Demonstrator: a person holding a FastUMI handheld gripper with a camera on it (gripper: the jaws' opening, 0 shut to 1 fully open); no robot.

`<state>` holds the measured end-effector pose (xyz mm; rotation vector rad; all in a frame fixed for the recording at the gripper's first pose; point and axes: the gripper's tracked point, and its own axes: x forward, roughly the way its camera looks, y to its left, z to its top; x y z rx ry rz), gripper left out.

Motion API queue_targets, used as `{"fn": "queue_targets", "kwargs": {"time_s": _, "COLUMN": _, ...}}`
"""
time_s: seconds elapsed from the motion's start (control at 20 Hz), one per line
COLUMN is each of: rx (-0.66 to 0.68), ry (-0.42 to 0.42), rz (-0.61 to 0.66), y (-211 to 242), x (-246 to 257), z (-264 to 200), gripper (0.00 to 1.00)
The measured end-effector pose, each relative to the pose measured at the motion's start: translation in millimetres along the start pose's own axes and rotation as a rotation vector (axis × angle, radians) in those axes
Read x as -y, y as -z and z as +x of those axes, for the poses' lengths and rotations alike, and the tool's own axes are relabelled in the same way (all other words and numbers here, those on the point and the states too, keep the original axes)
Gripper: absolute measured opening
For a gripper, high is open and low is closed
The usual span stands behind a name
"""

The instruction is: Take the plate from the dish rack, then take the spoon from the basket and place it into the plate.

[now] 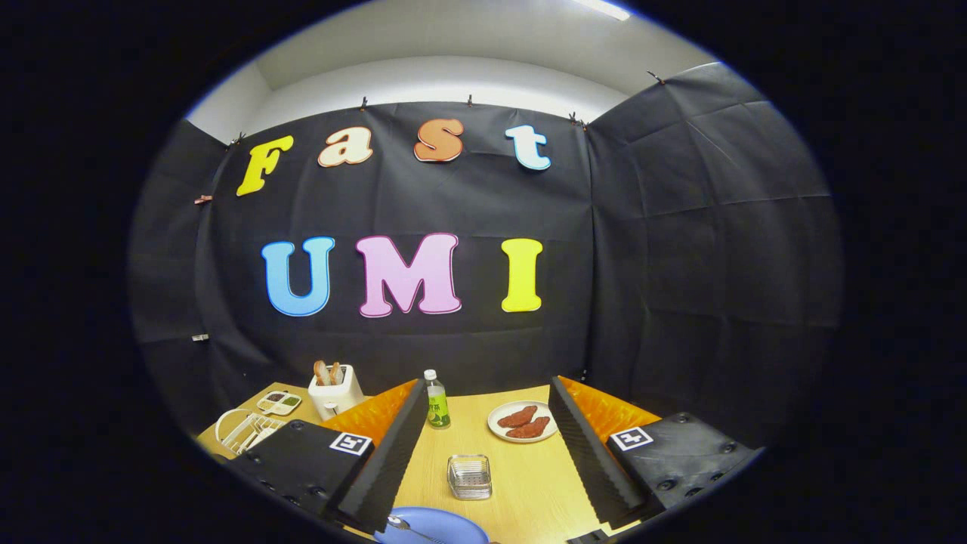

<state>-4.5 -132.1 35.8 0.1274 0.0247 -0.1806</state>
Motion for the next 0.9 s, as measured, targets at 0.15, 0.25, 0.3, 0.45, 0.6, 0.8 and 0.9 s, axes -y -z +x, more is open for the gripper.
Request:
{"fn": "queue_targets", "kwargs": {"time_s": 0.15, "rx": -0.018, "ry": 0.012, "rz": -0.015, "y": 7, "x": -12, "z": -6, "gripper": 0.98}}
{"fn": "queue_targets", "kwargs": {"time_s": 0.25, "rx": -0.027, "ry": 0.019, "rz": -0.019, "y": 10, "x": -19, "z": -8, "gripper": 0.98}}
{"fn": "queue_targets", "kwargs": {"time_s": 0.3, "rx": -0.032, "ry": 0.021, "rz": -0.016, "y": 11, "x": -21, "z": -10, "gripper": 0.98}}
{"fn": "queue_targets", "kwargs": {"time_s": 0.45, "rx": -0.043, "ry": 0.037, "rz": 0.0, "y": 15, "x": -24, "z": -11, "gripper": 0.98}}
{"fn": "queue_targets", "kwargs": {"time_s": 0.6, "rx": -0.051, "ry": 0.039, "rz": 0.016, "y": 18, "x": -26, "z": -13, "gripper": 0.98}}
{"fn": "queue_targets", "kwargs": {"time_s": 0.8, "rx": -0.063, "ry": 0.031, "rz": 0.006, "y": 23, "x": -30, "z": -11, "gripper": 0.98}}
{"fn": "queue_targets", "kwargs": {"time_s": 0.9, "rx": -0.074, "ry": 0.022, "rz": 0.013, "y": 27, "x": -35, "z": -10, "gripper": 0.98}}
